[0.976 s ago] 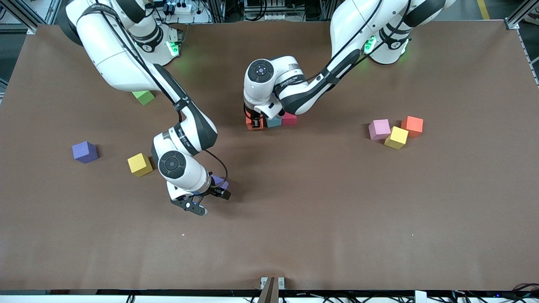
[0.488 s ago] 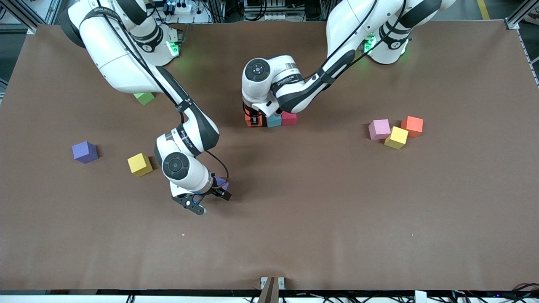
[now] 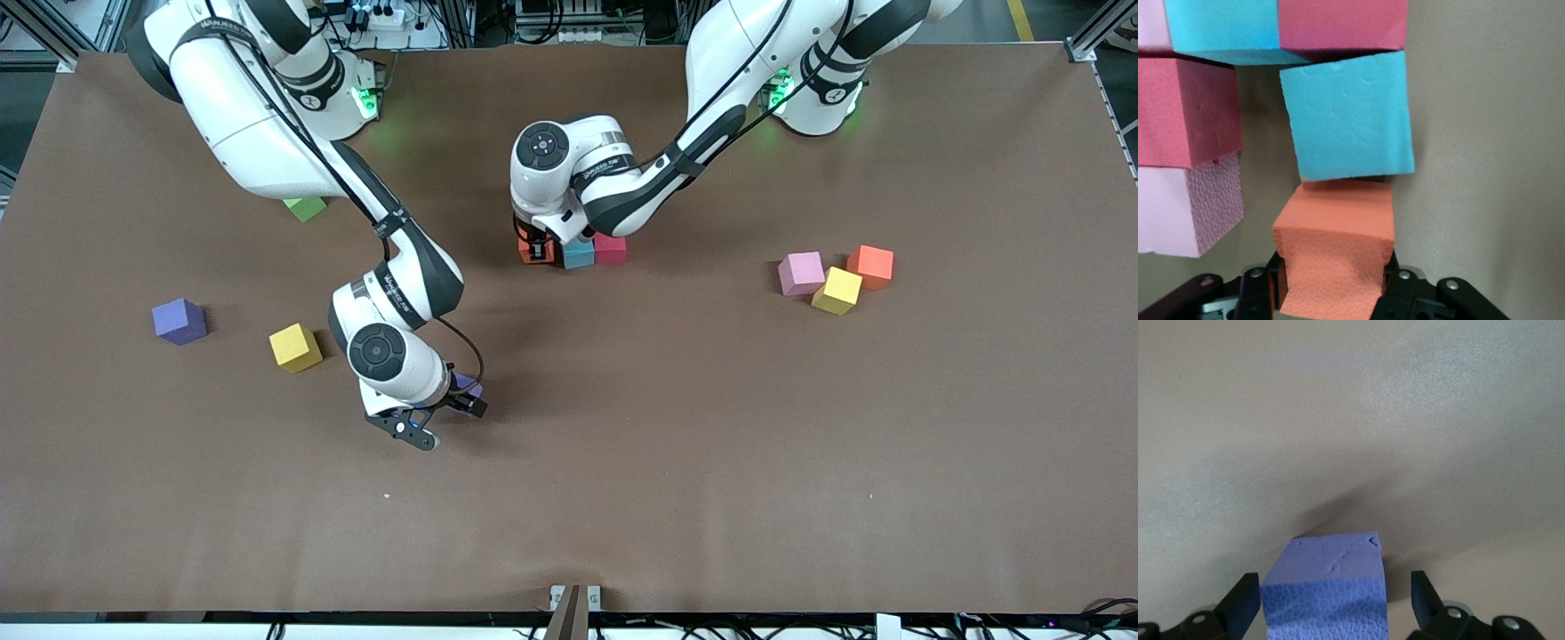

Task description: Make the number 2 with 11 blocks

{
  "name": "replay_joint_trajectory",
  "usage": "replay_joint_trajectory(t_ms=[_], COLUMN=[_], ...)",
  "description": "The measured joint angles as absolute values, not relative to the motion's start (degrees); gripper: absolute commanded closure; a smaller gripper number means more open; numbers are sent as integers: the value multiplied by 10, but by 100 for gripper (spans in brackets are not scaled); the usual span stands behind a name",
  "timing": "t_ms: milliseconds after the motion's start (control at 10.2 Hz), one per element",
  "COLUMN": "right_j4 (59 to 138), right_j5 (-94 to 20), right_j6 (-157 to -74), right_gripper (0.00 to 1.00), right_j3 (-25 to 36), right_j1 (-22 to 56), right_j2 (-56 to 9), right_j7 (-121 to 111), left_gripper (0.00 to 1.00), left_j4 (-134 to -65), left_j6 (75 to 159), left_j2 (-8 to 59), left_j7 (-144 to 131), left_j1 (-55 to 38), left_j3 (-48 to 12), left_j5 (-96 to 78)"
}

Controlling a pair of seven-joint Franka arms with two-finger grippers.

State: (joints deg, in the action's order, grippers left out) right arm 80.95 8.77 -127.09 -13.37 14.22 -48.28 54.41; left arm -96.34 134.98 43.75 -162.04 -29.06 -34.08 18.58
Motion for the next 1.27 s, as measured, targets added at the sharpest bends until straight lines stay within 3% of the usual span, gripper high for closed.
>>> replay_joint_trajectory(t_ms=[98,195,293,1268], right_j4=[810,810,810,800], right_j5=[88,89,89,88], right_j6=[-1271,-1271,-1271,-1233], right_gripper=[56,96,100,100], right_j3=[-134,-134,-134,-136], right_j1=[142,142,142,131], right_j2=[-483,-483,-483,-469], right_j7=[544,544,543,504], left_gripper=[83,83,83,83], left_j4=[-968,-971,-973,-988], left_j6=[1352,1355,1357,1364], left_j2=[438,437,437,436], left_j7=[-1622,-1622,-1622,-1622], left_j1=[-291,-291,-291,-293], left_j3=[-340,-340,-340,-341], left_j5=[187,189,189,202])
